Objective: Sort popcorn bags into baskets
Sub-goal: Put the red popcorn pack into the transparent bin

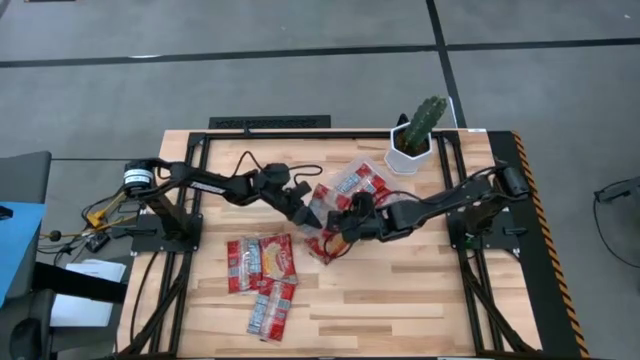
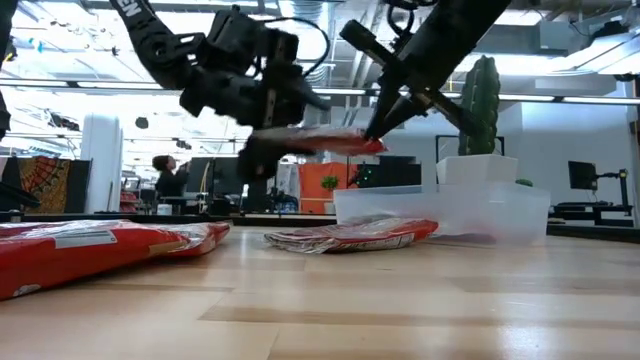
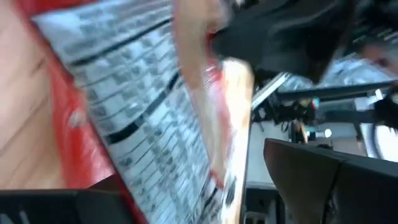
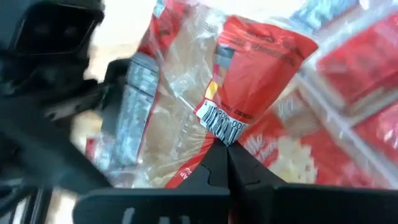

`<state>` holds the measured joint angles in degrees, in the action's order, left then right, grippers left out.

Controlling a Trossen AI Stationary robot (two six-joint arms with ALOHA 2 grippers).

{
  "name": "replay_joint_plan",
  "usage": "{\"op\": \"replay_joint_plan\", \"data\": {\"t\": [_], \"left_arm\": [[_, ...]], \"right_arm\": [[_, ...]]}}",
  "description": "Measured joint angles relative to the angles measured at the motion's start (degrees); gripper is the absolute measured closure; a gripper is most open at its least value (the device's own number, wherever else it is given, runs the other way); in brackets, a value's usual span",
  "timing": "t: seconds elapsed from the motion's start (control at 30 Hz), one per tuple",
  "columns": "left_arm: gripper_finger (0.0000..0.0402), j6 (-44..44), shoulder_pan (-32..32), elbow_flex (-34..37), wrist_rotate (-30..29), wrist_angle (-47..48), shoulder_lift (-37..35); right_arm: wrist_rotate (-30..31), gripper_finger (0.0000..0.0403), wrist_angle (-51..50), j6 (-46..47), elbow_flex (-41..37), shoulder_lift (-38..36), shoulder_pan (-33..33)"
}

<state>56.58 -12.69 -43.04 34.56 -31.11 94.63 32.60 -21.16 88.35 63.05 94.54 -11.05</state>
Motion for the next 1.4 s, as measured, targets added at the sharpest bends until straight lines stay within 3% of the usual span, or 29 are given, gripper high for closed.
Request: {"op": "replay_joint_plan", "data": {"t": [0.3,0.53,0.7,0.93,1.13,1.23,1.4], "left_arm": [[0.0168,-1.2,-1.3,-6.6,-1.1,3.3,-0.4],[0.0168,-4.9,-2.2,-9.8,-1.3,8.4,-0.4],[0.0168,-4.9,-2.4,-9.8,-1.2,8.1,-0.4],[0.0168,-4.9,-2.4,-9.9,-0.3,8.4,-0.6],[0.0168,-5.0,-2.4,-9.9,-0.3,8.7,-0.6],[0.0168,-5.1,-2.5,-9.9,0.0,8.6,-0.6],[0.0168,-5.9,-2.5,-9.9,1.3,8.8,-0.6]], "right_arm": [[4.7,0.0403,-17.2,4.9,-0.1,-9.2,0.4],[5.5,0.0403,-33.2,15.1,-0.9,-14.0,0.6],[4.1,0.0403,-39.0,24.6,-3.2,-14.0,-1.5],[-0.5,0.0403,-33.8,27.3,-9.7,-12.8,-1.4],[-5.0,0.0398,-27.9,22.7,-13.7,-12.8,1.3],[-7.6,0.0373,-27.7,18.5,-14.3,-12.7,2.8],[-10.8,0.0289,-27.4,11.0,-14.3,-13.1,5.0]]}}
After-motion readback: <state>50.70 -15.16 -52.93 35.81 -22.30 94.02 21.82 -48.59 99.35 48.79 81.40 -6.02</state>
